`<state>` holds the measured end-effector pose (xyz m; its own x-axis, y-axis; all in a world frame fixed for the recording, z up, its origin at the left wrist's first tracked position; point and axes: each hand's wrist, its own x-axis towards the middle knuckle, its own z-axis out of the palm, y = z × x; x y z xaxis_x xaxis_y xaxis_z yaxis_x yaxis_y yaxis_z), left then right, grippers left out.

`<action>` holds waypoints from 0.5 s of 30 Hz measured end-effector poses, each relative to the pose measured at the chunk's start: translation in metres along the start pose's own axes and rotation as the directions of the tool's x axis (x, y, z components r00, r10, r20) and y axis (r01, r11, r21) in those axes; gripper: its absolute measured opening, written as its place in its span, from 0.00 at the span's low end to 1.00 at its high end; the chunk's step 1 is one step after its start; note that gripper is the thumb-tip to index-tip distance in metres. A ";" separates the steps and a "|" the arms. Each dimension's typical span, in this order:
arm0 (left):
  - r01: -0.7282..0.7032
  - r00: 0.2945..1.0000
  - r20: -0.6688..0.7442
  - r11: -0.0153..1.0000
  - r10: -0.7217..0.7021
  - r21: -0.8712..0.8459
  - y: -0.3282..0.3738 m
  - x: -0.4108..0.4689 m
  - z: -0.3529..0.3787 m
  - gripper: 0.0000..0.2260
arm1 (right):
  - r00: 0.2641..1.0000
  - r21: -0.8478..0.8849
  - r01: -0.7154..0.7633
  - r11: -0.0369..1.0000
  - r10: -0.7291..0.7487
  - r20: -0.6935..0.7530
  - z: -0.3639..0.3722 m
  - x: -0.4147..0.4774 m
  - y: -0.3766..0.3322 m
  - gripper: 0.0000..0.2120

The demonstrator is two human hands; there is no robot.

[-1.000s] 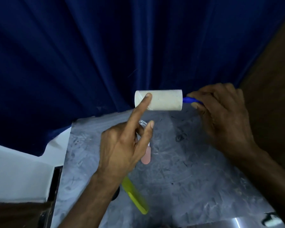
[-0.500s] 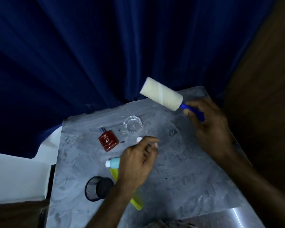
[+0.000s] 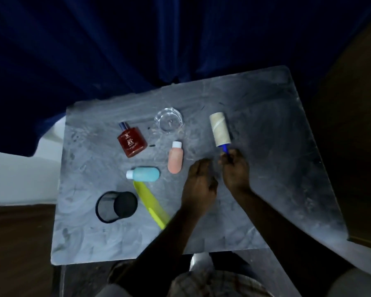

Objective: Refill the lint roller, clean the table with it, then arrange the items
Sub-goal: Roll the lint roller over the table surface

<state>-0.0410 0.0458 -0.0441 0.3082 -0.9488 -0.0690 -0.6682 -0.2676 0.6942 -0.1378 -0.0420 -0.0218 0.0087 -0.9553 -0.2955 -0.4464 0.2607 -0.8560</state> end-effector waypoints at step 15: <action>-0.161 0.987 0.077 0.902 0.142 0.401 -0.041 -0.013 0.035 0.29 | 0.982 -0.354 0.117 0.928 -0.161 -0.096 0.055 0.026 -0.002 0.12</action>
<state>-0.0416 0.0629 -0.0966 0.1573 -0.9872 -0.0246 -0.9237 -0.1559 0.3501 -0.0874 -0.0598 -0.0512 -0.0061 -0.9937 -0.1118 -0.7302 0.0808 -0.6785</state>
